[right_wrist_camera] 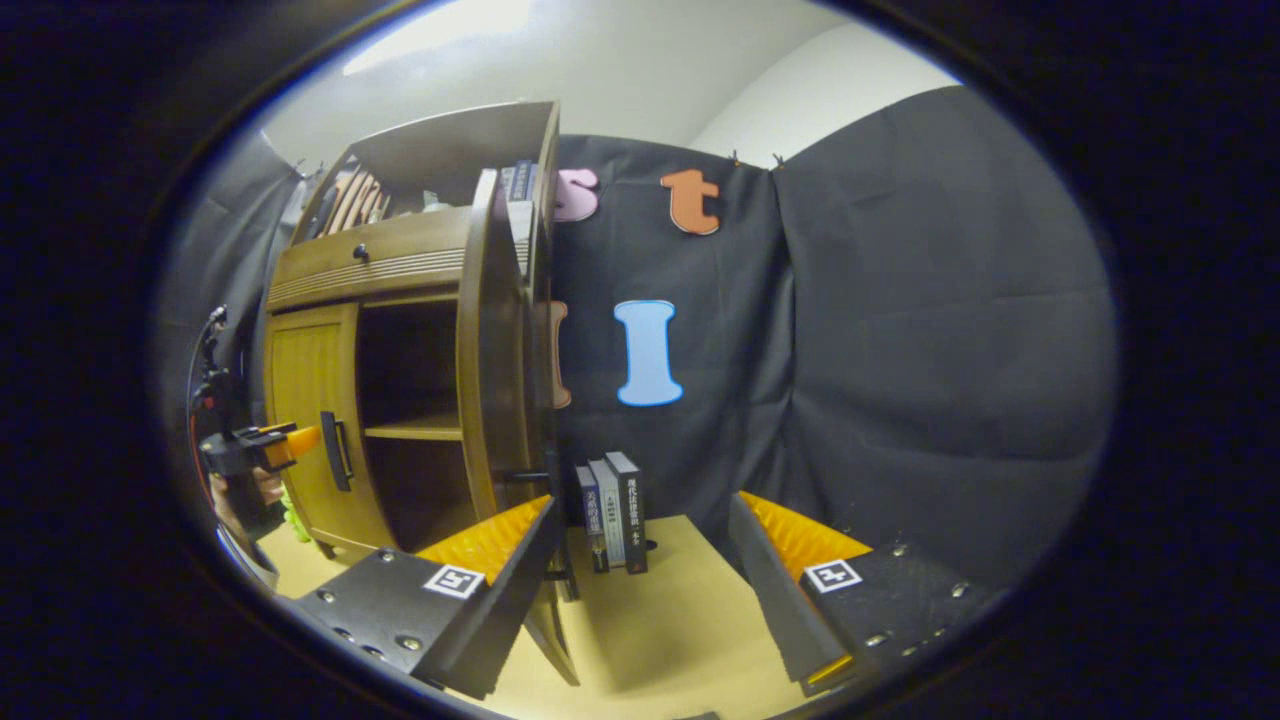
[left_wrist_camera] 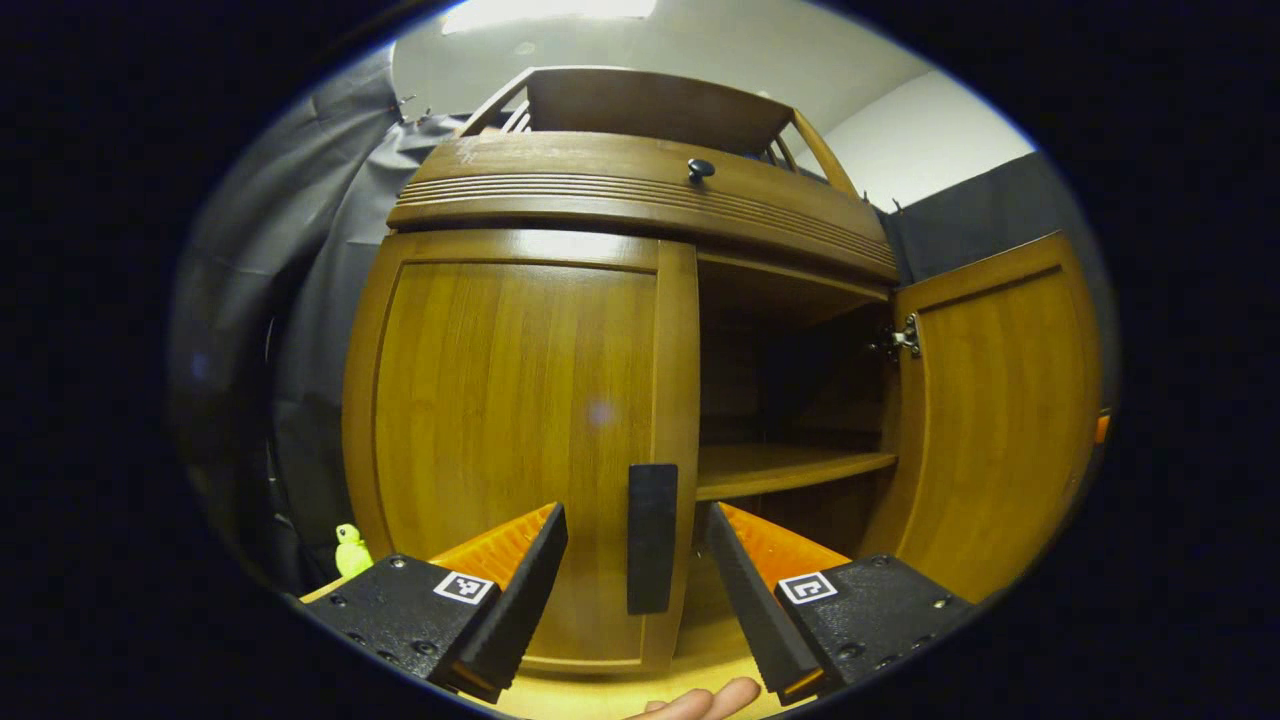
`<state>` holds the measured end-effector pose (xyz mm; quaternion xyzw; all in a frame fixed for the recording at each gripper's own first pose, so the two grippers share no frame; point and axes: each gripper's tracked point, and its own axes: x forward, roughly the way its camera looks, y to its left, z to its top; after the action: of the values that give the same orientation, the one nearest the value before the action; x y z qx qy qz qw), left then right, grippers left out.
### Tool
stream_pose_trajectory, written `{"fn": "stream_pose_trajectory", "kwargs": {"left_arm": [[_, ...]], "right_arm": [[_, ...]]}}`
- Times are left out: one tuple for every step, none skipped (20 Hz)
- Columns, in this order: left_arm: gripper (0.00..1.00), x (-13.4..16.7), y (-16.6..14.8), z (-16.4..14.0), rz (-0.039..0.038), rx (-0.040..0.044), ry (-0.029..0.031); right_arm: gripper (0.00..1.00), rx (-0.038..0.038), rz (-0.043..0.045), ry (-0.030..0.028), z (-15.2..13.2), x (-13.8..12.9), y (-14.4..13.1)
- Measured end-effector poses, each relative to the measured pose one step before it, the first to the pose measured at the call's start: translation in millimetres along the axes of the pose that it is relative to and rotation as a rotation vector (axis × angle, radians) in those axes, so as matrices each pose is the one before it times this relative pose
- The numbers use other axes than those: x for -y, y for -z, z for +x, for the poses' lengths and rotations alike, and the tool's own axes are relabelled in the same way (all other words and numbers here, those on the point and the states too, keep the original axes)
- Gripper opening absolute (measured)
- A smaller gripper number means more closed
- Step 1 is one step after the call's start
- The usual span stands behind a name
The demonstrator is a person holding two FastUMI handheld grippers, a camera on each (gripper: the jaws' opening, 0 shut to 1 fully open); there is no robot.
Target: Open the right door of the double-door shoe cabinet with the right hand, and open the left door with the left hand.
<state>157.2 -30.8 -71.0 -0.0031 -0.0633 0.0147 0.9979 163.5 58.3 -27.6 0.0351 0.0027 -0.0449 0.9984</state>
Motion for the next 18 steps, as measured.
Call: {"fn": "stream_pose_trajectory", "kwargs": {"left_arm": [[0.84,-0.34,2.66,11.3,0.00819,0.0456,-0.00552],[0.84,1.28,5.7,9.86,0.02625,0.02302,0.00052],[0.84,2.67,8.65,8.5,0.02841,0.00499,0.00175],[0.81,1.48,1.16,7.01,0.03086,0.02319,0.00555],[0.67,8.81,3.41,2.3,0.0001,0.0064,0.04458],[0.54,0.74,2.83,4.59,0.02354,-0.00515,-0.0054],[0.4,-3.38,-3.26,3.02,0.0202,0.00525,-0.02439],[0.33,-2.09,-0.61,1.21,0.02849,-0.01585,-0.02059],[0.32,-2.62,2.46,-1.73,0.02277,-0.02523,-0.017],[0.32,0.23,0.43,-0.9,0.00878,-0.01693,-0.00333],[0.32,0.29,4.25,-0.77,-0.01246,-0.04003,0.00339],[0.33,1.25,0.1,-2.78,-0.03588,-0.01955,0.01111],[0.33,2.07,0.8,-0.83,-0.04954,-0.02948,0.01228],[0.33,0.88,0.88,-1.31,-0.02673,-0.02958,0.01592],[0.33,0.79,0.04,-1.89,-0.01988,-0.02058,0.01547],[0.32,1.63,-1.29,-0.71,-0.00083,-0.01109,0.01443],[0.32,0.41,1.6,-1.24,0.01153,-0.01561,0.00923],[0.32,-0.28,0.05,-1.2,0.01167,-0.00757,0.01015]], "right_arm": [[1.0,0.0025,-0.00415,-0.00637,2.02,-2.83,0.19],[1.0,0.00666,0.01048,-0.00787,-0.66,-4.0,-1.34],[1.0,0.00832,0.02619,-0.02048,0.09,-7.6,-1.57],[1.0,0.01241,0.03349,-0.038,-0.88,-12.44,-3.71],[1.0,0.01128,0.03339,-0.03836,-0.59,-13.06,-2.04],[1.0,0.00927,0.01454,-0.01271,-0.5,-5.52,-1.65],[0.99,0.00431,-0.00138,0.00075,0.0,0.62,0.16],[1.0,-0.00227,-0.00442,-0.00274,-0.14,-2.82,1.02],[1.0,-0.00271,-0.0068,-0.01068,-0.26,-7.14,1.15],[1.0,-0.00583,-0.00867,-0.01004,-0.65,-7.16,-0.12],[1.0,-0.00411,-0.01213,-0.00894,-0.6,-6.75,0.52],[1.0,-0.00025,-0.01148,-0.01436,-2.18,-7.88,-1.69],[1.0,0.00243,-0.01063,-0.017,-2.6,-7.68,-2.46],[1.0,0.00778,-0.00597,-0.01704,-3.33,-8.75,-4.4],[1.0,0.01301,-0.00345,-0.01592,-2.36,-7.71,-5.84],[0.99,0.00775,-0.00575,-0.01456,-2.19,-7.01,-4.92],[1.0,-0.00132,-0.01611,-0.00676,-2.0,-4.8,-1.96],[1.0,-0.00441,-0.02194,0.00027,-2.63,2.24,-2.04]]}}
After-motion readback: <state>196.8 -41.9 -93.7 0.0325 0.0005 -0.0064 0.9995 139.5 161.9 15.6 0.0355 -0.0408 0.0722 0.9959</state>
